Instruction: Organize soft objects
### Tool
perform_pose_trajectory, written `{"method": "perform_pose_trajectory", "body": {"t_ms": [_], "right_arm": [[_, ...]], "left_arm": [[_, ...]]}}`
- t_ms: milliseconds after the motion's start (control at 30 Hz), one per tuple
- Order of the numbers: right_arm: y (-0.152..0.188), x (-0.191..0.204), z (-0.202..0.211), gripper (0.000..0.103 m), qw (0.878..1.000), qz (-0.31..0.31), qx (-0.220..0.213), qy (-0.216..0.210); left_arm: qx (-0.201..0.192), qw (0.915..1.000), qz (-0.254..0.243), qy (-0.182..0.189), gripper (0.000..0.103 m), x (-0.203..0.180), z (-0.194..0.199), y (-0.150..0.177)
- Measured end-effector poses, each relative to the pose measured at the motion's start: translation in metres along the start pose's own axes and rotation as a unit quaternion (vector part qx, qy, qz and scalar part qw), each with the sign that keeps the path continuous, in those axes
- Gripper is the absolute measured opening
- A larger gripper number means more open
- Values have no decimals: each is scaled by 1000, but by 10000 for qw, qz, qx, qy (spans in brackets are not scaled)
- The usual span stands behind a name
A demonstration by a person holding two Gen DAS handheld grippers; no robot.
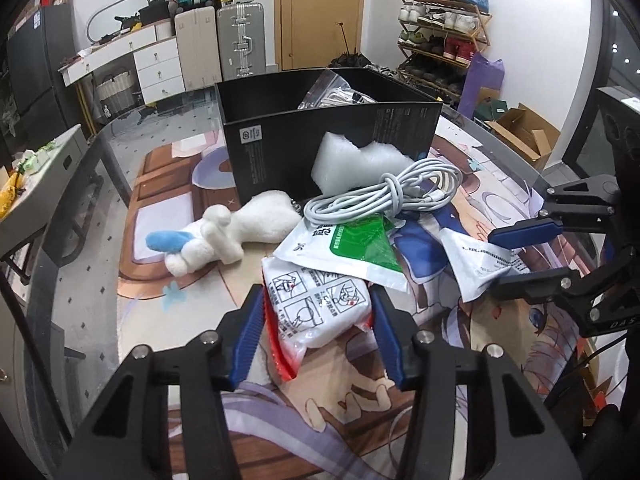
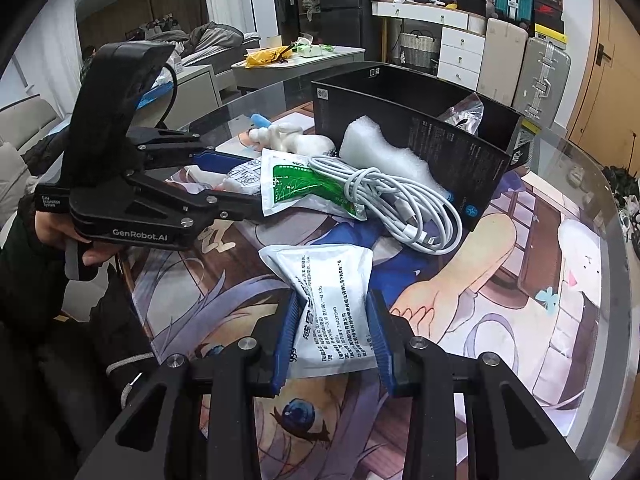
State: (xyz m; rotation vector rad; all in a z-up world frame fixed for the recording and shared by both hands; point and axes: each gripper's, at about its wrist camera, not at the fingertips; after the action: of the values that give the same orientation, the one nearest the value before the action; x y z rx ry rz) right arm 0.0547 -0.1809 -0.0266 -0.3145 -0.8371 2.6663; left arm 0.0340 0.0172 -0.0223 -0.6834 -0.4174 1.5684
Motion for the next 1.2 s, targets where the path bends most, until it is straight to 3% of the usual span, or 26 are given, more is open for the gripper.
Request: {"method": "perform_pose_trajectory", "body": {"t_ms": [533,1200], "right_arm": [[-9,0,19,35,9990,-107,-432,67],[-18,-7,45,35,9934,-380,-972,476]], "left_arm": [[-192,9995,209,121,51,2,27,21],[-659,9968,337,314,51,5,64,14]]}}
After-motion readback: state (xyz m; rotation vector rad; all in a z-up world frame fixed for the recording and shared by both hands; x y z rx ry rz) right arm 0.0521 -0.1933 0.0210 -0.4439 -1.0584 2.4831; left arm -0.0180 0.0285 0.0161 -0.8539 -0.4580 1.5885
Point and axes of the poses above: each gripper's, at about its wrist camera, not at the fingertips, and z roughly against the way its jaws point, x to its left, y to its underside, and after that the axes turned 13 degrees about z, right-handed
